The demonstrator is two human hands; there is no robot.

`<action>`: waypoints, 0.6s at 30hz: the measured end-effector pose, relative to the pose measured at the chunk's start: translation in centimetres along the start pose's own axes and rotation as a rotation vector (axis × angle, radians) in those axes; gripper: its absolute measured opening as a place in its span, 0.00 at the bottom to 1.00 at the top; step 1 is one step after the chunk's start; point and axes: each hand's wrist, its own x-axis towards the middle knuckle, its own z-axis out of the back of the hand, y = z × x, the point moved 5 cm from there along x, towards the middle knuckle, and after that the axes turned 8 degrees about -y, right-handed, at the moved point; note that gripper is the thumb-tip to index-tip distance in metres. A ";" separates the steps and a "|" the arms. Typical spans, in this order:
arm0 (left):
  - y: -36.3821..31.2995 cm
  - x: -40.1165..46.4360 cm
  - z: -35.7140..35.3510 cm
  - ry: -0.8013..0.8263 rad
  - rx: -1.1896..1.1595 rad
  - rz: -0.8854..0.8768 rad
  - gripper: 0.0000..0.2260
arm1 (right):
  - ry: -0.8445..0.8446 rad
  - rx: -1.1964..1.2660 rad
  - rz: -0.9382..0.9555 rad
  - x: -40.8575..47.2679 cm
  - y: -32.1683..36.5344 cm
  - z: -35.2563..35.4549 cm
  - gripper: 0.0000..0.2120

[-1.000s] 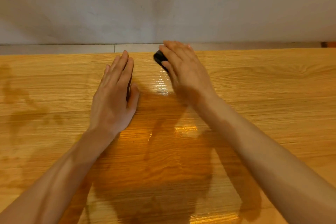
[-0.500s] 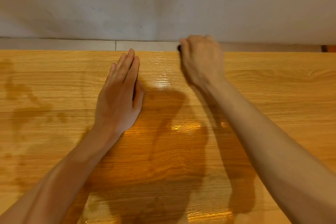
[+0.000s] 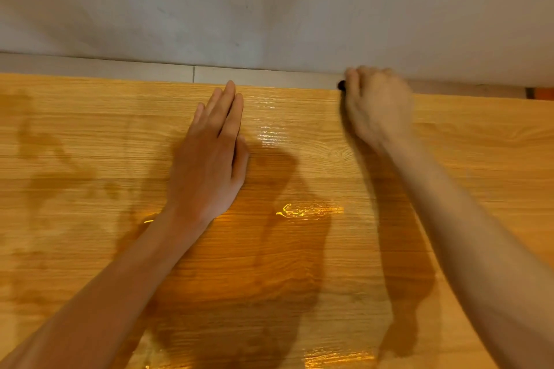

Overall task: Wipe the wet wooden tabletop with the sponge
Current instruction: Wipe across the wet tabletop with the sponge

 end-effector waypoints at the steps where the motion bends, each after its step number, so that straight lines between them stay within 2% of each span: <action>1: 0.0 0.0 0.0 -0.005 0.001 -0.004 0.24 | 0.008 0.010 0.089 -0.4 3.3 -0.9 0.18; 4: -0.2 -0.2 -0.1 -0.011 -0.009 -0.009 0.23 | 0.017 0.104 0.254 -1.4 10.3 -2.2 0.19; 7: -0.2 -0.2 0.1 -0.010 -0.032 -0.002 0.23 | 0.097 0.157 0.308 -1.0 8.5 -2.3 0.18; 11: 0.1 -0.3 1.0 -0.009 -0.157 0.034 0.22 | 0.038 0.092 0.159 -1.0 -0.7 0.4 0.16; 13: 1.2 -0.9 2.1 -0.021 -0.157 0.055 0.22 | 0.017 0.082 0.067 -1.3 -2.4 1.1 0.18; 16: 5.4 -3.5 4.3 -0.027 -0.116 0.114 0.23 | 0.071 0.048 -0.023 -0.6 -0.4 -0.1 0.21; 18: 8.4 -5.9 5.9 -0.041 -0.103 0.177 0.24 | 0.092 0.059 0.021 -0.5 3.4 -0.9 0.22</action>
